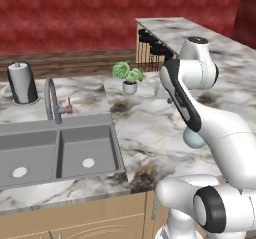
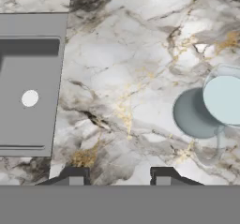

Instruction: Place the pitcher and cup on the dining counter for serving.

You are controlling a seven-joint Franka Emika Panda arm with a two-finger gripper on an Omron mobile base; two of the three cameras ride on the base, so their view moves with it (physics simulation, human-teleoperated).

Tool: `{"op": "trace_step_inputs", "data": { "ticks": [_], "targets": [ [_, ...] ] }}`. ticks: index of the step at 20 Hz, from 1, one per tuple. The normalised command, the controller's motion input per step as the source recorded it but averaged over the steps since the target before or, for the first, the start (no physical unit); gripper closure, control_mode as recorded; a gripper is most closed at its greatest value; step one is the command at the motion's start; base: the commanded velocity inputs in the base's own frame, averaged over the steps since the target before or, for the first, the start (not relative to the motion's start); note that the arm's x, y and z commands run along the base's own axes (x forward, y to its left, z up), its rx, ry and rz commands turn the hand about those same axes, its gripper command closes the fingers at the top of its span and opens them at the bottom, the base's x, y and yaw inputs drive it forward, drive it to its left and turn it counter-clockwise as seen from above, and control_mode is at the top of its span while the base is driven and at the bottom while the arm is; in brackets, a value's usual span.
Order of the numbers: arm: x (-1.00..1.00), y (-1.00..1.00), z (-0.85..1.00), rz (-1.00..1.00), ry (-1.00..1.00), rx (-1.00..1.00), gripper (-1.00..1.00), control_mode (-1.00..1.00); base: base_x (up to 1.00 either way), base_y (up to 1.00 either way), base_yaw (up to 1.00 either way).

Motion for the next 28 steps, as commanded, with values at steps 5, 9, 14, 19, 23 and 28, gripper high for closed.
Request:
{"op": "trace_step_inputs", "data": {
  "ticks": [5, 9, 14, 19, 23, 28],
  "targets": [
    [-0.18, -0.28, -0.17, -0.06, 0.01, 0.00, -1.00, -1.00, 0.00, 0.00, 0.00],
    [-0.22, -0.97, -0.55, -0.15, 0.11, 0.01, -1.00, -1.00, 0.00, 0.00, 0.00],
    [-0.01, -0.83, -0.60, -0.15, 0.13, 0.00, -1.00, -1.00, 0.00, 0.00, 0.00],
    [0.00, -0.46, -0.39, -0.07, 0.01, 0.00, -1.00, -1.00, 0.00, 0.00, 0.00],
    [0.00, -0.50, -0.50, -0.04, 0.00, 0.00, -1.00, -1.00, 0.00, 0.00, 0.00],
    [0.00, -0.17, -0.35, -0.01, 0.00, 0.00, -1.00, -1.00, 0.00, 0.00, 0.00]
  ]
}}
